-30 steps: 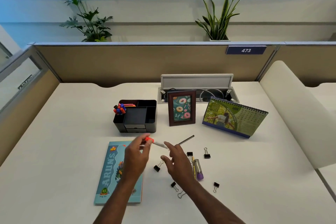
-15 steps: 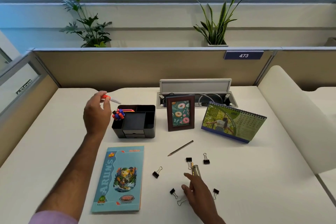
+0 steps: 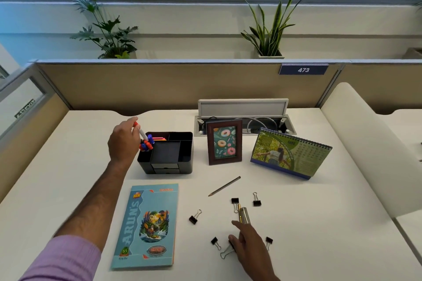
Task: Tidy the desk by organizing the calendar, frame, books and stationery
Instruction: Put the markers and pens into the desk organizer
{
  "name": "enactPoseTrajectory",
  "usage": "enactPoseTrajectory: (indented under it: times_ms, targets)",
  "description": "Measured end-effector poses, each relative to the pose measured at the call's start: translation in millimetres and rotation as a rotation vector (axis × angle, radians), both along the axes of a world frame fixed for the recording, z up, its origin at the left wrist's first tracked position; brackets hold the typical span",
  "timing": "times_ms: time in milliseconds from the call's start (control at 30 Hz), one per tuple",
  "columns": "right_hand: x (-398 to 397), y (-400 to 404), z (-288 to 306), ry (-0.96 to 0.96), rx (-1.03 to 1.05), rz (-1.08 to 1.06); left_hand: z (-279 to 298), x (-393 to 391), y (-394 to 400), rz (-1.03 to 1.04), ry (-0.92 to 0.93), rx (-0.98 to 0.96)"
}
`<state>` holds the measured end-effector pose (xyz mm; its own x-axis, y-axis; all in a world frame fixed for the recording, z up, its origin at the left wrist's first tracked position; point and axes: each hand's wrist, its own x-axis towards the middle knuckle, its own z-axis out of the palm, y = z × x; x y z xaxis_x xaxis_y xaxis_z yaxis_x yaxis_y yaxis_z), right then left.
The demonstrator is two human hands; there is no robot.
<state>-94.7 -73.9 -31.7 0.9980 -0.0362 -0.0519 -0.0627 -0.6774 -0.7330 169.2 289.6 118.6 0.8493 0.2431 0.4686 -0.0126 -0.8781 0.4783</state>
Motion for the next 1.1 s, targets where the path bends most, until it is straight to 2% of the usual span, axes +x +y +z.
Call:
enactPoseTrajectory:
  times_ms: [400,833,1000,1100]
  targets:
    - [-2.9,-2.9,5.0,0.032,-0.031,-0.057,-0.5,5.9,-7.5,-0.015,0.065,0.064]
    - [22.5,-7.3,17.6,0.164,-0.156,-0.291,-23.9,7.8,-7.1,-0.001,0.482,0.229]
    - [29.0,-8.8,18.2,0.206,-0.224,-0.303,-34.4,12.3,-1.8,0.004,0.72,0.363]
    - [28.3,-11.1,19.9,0.198,-0.279,-0.273,-38.8,12.1,-1.3,0.011,0.756,0.362]
